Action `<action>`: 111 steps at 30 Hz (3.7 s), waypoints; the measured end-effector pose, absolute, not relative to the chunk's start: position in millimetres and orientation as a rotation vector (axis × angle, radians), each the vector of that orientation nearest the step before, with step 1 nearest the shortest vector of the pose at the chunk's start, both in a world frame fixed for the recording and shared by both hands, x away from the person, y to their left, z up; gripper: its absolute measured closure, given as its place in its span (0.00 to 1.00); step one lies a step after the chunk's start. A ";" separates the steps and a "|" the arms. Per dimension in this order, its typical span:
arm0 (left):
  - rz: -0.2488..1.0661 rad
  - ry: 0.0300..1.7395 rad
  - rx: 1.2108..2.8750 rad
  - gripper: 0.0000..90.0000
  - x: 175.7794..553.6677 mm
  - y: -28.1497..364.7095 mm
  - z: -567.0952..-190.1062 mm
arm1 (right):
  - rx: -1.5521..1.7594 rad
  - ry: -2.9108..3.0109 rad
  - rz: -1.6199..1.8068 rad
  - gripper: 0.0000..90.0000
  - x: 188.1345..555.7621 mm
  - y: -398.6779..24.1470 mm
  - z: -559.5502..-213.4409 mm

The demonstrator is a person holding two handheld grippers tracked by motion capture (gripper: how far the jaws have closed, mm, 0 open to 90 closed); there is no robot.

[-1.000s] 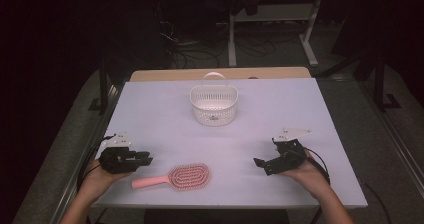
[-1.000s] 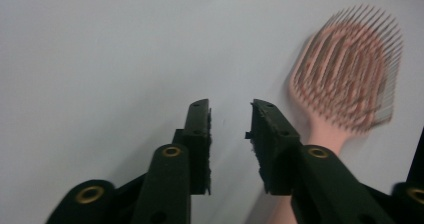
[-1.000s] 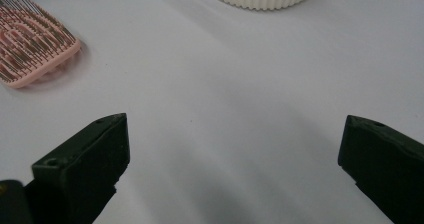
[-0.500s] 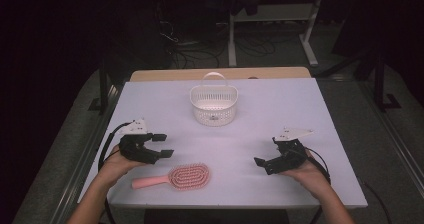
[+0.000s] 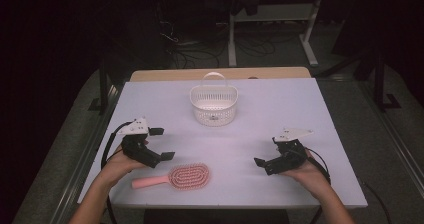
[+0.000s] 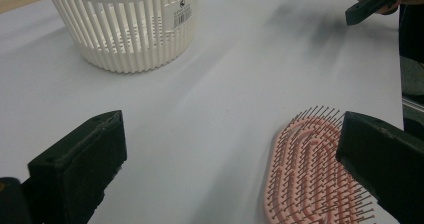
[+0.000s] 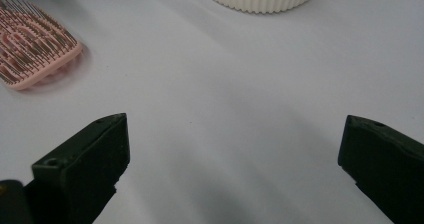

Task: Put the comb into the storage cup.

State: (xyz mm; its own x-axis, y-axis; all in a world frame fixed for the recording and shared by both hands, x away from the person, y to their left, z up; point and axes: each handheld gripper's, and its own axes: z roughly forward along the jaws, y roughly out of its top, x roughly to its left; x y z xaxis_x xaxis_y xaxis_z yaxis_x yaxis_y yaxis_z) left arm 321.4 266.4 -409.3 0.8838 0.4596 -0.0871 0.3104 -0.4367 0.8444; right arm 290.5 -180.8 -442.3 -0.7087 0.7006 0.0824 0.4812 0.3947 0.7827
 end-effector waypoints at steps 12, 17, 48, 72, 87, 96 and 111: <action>0.165 0.545 2.070 0.02 318.1 274.9 -405.0 | 1.036 2.394 1.206 0.00 289.1 -181.7 -442.6; 0.168 0.550 2.060 0.02 315.0 282.3 -402.7 | 1.040 2.391 1.207 0.00 289.0 -182.1 -442.5; 0.159 0.490 2.128 0.02 294.4 298.4 -402.6 | 1.044 2.380 1.217 0.00 288.1 -183.0 -441.5; 0.122 0.437 2.284 0.02 290.4 285.2 -411.6 | 1.043 2.385 1.225 0.00 288.8 -182.3 -442.0; 0.129 0.421 2.355 0.04 289.0 282.3 -410.9 | 1.045 2.385 1.223 0.00 289.2 -182.3 -442.0; 0.139 0.414 2.417 0.09 288.5 276.7 -411.5 | 1.043 2.384 1.223 0.00 289.2 -182.2 -441.9; 0.093 0.371 2.524 0.30 286.4 269.8 -415.3 | 1.043 2.383 1.223 0.00 289.4 -182.0 -441.8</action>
State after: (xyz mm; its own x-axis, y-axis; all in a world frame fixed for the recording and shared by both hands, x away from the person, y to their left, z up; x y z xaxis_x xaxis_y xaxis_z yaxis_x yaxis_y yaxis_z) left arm 286.4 269.8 -415.3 0.9589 0.2832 -0.0150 0.2430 -0.7931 0.5586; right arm 289.4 -182.0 -441.8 -0.7057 0.7034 0.0846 0.4788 0.3855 0.7887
